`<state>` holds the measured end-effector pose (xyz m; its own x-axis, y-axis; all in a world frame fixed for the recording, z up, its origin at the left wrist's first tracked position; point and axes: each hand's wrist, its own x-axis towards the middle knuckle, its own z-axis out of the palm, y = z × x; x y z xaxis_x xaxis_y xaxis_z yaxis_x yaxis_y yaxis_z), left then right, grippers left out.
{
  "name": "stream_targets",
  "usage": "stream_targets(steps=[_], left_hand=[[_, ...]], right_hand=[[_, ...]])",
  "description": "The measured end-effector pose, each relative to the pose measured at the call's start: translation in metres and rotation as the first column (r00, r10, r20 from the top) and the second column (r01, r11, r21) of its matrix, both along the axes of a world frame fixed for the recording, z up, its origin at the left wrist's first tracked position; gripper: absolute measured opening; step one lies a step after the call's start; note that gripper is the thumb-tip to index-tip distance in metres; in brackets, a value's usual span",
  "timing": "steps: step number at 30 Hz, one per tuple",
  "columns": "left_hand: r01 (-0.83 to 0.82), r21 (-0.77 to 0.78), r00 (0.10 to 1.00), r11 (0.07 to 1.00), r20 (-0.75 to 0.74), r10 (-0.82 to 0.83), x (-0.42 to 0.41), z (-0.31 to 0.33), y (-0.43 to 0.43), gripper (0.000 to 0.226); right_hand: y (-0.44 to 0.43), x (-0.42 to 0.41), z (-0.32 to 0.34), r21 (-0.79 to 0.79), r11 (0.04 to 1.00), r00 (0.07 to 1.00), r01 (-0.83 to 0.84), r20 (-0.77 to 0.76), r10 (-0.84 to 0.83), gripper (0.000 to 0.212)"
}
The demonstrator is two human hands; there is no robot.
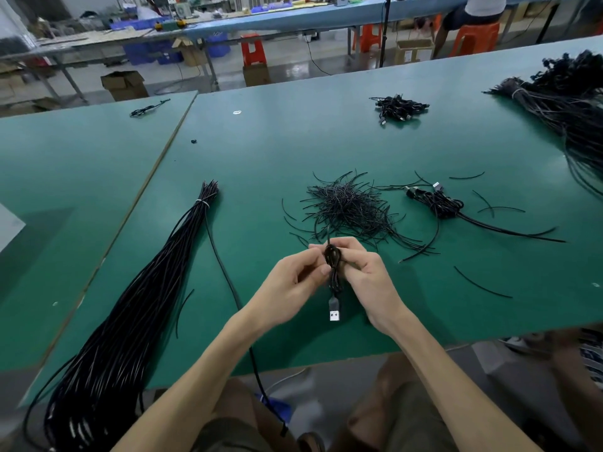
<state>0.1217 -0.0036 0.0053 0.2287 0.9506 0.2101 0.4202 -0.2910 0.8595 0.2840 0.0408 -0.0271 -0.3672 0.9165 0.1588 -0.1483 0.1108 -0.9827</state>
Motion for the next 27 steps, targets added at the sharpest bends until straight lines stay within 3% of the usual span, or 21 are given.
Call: stream_targets(steps=[3,8,12,15,19,24,27], left_hand=[[-0.025,-0.060,0.999,0.998,0.022,0.027,-0.001,-0.007,0.001,0.031],[-0.064,-0.095,0.998,0.993,0.008,0.065,-0.002,-0.014,0.004,0.032],[-0.143,-0.033,0.987,0.989,-0.073,0.140,-0.002,-0.017,0.005,0.030],[-0.119,-0.050,0.992,0.992,-0.042,0.117,-0.002,-0.016,0.005,0.029],[-0.140,-0.149,0.987,0.979,0.062,0.151,-0.007,-0.017,0.007,0.031],[-0.335,-0.046,0.941,0.941,-0.060,0.332,-0.004,-0.015,0.015,0.031],[-0.432,0.012,0.900,0.902,-0.057,0.432,-0.007,-0.007,0.026,0.034]], right_hand=[[-0.001,0.001,0.001,0.008,1.000,1.000,0.005,-0.025,-0.005,0.044],[-0.001,0.003,0.004,-0.113,0.994,0.999,-0.005,-0.039,0.001,0.040],[-0.003,0.002,0.005,-0.029,0.998,0.997,0.057,0.058,-0.055,0.025],[-0.003,0.002,0.004,0.004,0.998,0.997,0.068,0.032,-0.069,0.014],[-0.004,0.002,0.005,0.043,0.997,0.996,0.071,0.052,-0.074,0.027],[-0.004,0.001,0.006,0.116,0.993,0.994,0.035,0.101,-0.047,0.027],[-0.004,-0.002,0.004,0.160,0.986,0.980,-0.042,0.199,0.009,0.037]])
